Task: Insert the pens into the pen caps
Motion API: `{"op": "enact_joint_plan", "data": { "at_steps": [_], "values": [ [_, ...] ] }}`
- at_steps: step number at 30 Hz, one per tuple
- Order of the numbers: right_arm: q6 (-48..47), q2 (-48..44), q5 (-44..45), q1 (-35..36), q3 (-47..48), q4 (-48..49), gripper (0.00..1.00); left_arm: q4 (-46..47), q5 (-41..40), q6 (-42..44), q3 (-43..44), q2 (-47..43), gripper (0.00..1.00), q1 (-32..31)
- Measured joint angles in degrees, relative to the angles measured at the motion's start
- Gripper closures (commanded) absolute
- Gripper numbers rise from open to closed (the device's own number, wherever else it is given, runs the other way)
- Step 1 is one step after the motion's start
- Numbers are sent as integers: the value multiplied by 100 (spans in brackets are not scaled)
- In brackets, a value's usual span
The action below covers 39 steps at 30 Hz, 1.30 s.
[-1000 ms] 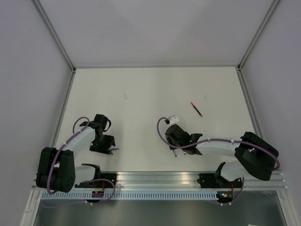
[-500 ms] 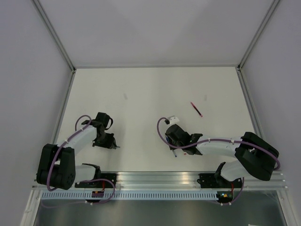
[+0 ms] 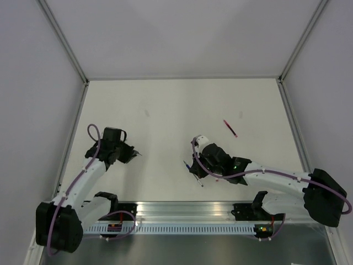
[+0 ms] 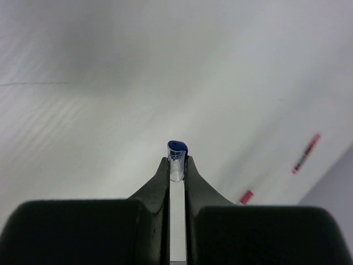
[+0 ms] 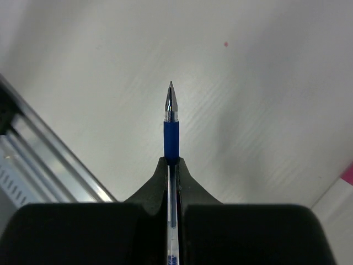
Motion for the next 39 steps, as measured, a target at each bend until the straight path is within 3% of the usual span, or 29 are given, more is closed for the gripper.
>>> {"op": "enact_joint_plan", "data": {
  "at_steps": [5,9,15,21,29,39],
  "values": [
    [-166,-763,-407,0,234,181,100,1360,898,944,184,-837,98,-2],
    [-240,-970,-625,9,304,457,100,2653,1891,1248,201,-813,98,-2],
    [-192,-1014,-949,9,304,1097,100,5036,3471,1141,-122,-446,98,-7],
    [-39,-1016,-1163,9,297,1696,100,6824,4343,831,-417,-496,98,-203],
    [111,-1357,-1220,13,155,2356,100,7884,4697,686,-444,-734,98,-826],
    [173,-1705,-1213,13,4,2741,100,8050,4583,695,-444,-743,98,-1355]
  ]
}}
